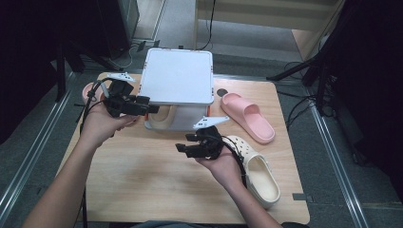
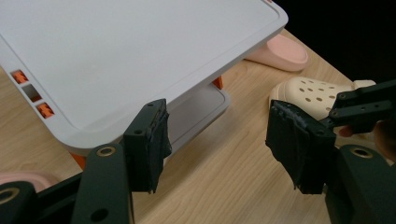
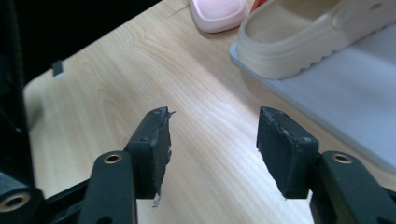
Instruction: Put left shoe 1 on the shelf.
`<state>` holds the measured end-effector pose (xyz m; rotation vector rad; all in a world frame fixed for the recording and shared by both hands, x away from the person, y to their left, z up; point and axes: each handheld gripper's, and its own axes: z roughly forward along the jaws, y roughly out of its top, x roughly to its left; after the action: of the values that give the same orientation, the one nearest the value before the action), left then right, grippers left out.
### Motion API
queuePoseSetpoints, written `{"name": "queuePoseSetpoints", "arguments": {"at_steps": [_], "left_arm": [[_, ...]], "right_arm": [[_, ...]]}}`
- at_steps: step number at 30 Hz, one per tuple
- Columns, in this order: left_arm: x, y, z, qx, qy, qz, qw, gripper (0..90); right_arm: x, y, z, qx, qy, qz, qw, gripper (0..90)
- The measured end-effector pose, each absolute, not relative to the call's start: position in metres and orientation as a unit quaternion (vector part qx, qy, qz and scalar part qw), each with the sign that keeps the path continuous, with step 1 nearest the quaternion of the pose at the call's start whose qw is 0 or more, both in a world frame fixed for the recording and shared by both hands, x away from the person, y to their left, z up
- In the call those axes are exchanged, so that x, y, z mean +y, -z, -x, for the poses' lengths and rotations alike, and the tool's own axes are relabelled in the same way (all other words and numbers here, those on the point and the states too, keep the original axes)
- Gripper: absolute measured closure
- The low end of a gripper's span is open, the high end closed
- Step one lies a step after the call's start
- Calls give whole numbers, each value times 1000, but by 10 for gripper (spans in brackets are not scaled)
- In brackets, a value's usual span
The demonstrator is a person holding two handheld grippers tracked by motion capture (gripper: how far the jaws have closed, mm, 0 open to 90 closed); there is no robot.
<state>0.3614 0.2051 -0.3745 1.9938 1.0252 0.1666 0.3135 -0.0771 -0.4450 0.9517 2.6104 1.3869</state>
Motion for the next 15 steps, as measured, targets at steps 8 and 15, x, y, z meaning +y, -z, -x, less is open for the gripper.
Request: {"name": "queuePoseSetpoints", "arguments": {"at_steps": [8, 15], "left_arm": [[198, 384, -350, 400, -76, -805, 431, 386], [193, 402, -338, 389, -80, -815, 422, 381]], "right_arm": [[-109, 443, -304, 838, -445, -313, 25, 433], [-140, 444, -298, 828, -447, -337, 34, 445]]}}
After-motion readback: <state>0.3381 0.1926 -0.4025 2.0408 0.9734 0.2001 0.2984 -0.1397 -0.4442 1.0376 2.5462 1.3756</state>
